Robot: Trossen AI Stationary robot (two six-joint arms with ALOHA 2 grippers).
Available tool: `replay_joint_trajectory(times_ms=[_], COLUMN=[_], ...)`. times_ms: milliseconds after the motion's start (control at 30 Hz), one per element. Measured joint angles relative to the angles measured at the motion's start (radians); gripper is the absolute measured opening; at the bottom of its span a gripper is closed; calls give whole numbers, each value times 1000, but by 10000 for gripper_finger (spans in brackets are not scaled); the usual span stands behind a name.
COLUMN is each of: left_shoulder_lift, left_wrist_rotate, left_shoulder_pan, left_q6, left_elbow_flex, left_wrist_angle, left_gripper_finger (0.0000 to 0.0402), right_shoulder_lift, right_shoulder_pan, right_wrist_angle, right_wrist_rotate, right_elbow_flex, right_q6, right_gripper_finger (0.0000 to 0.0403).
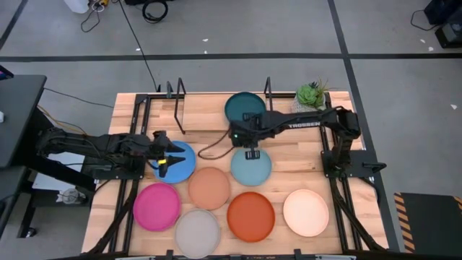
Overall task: Place and stack plates onto a shelf
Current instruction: Stack the orange plate on top of the dark blue plate on the shelf
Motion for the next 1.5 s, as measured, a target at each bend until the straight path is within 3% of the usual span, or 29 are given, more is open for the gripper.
replay_joint_trajectory(times_ms=[200, 700, 1233, 1500], left_shoulder_lift=[75, 336, 375, 375], left_wrist_rotate=[67, 73, 70, -26], left_shoulder_pan=[-8, -121, -263, -288], left_q6=[-50, -165, -279, -290], left_elbow_flex=[1, 129, 173, 173], left_wrist_angle=[-13, -186, -209, -207], left_gripper_finger=[185, 185, 185, 185], right_shoulder_lift=[-2, -1, -105, -105], right_shoulder_pan=[106, 264, 328, 364], right_wrist_angle=[20, 47, 162, 176], right_wrist_rotate=[12, 136, 153, 149], right_elbow_flex=[-5, -56, -181, -182], right_q6=[47, 92, 115, 133], right_gripper_finger=[105, 105, 103, 103])
